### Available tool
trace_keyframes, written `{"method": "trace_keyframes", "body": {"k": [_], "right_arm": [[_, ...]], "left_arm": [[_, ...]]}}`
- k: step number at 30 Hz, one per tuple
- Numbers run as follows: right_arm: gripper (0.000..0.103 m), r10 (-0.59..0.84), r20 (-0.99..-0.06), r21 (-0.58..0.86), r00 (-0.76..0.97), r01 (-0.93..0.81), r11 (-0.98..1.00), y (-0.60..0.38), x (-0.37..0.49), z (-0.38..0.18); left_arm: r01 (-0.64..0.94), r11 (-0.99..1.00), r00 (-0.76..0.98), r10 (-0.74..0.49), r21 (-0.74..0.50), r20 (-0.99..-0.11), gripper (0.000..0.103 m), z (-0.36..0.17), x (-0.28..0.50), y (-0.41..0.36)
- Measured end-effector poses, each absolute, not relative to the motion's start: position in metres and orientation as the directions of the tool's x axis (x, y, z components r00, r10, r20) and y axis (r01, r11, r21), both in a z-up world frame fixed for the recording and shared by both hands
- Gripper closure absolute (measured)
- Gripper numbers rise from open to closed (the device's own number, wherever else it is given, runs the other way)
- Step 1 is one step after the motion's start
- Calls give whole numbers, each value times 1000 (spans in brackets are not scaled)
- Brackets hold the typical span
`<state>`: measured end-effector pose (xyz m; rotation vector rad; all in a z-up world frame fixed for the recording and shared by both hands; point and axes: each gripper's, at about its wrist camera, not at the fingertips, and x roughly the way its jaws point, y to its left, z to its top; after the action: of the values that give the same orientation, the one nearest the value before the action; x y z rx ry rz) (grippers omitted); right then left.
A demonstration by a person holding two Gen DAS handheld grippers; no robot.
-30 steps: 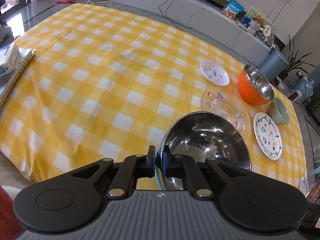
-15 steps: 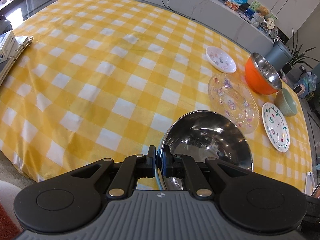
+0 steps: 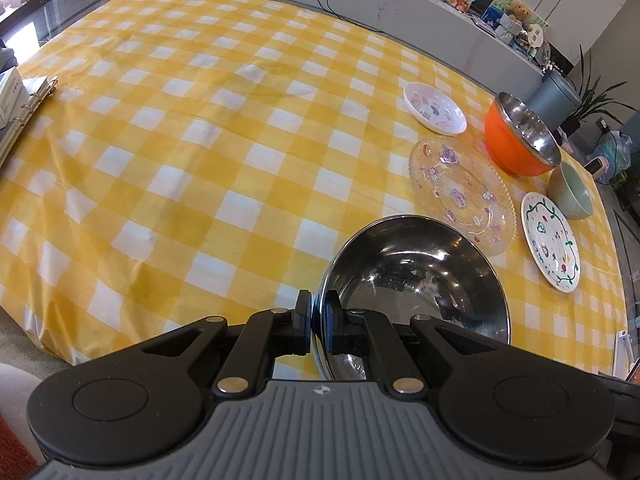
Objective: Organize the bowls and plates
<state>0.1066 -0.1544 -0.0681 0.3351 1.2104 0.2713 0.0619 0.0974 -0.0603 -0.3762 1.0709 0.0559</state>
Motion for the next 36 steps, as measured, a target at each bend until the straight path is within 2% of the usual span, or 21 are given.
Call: {"method": "trace_keyframes", "body": {"k": [2, 4, 6, 9, 15, 16, 26, 29, 32, 34, 36], "right_arm": [[83, 388, -861, 400, 329, -33, 916, -154, 106, -68], [74, 390, -856, 401, 340, -41, 915, -153, 105, -64], [66, 380, -852, 386, 361, -57, 921, -153, 103, -58], [61, 380, -839, 383, 389, -74, 921, -155, 101, -48], [57, 353, -808, 349, 472, -99, 932, -169, 95, -19], [53, 348, -800, 344, 488, -101, 933, -173, 95, -15], [51, 287, -756, 299, 588, -79, 951, -219, 117, 19], [48, 254, -748, 267, 613, -72, 961, -232, 131, 25], [48, 226, -742, 242, 631, -62, 968, -246, 148, 29], [47, 207, -737, 231, 643, -48, 972, -256, 161, 31], [47, 190, -732, 225, 654, -31, 974, -265, 174, 32]], "left_arm": [[-226, 932, 482, -144, -282, -864, 93, -60, 62, 98], [-222, 933, 494, -144, -284, -857, 77, -58, 61, 97], [-211, 935, 517, -140, -285, -844, 66, -52, 59, 95], [-197, 941, 553, -126, -276, -824, 57, -39, 56, 93], [-137, 961, 623, -105, -240, -775, 56, -6, 57, 79], [-122, 963, 628, -114, -241, -770, 56, -1, 59, 75], [43, 961, 651, -236, -274, -722, 56, 34, 95, 25], [71, 956, 652, -262, -286, -712, 54, 38, 111, 11], [94, 954, 658, -275, -286, -701, 51, 41, 127, -3], [103, 950, 661, -286, -294, -694, 42, 41, 139, -10], [106, 950, 665, -287, -293, -690, 38, 40, 151, -17]]}}
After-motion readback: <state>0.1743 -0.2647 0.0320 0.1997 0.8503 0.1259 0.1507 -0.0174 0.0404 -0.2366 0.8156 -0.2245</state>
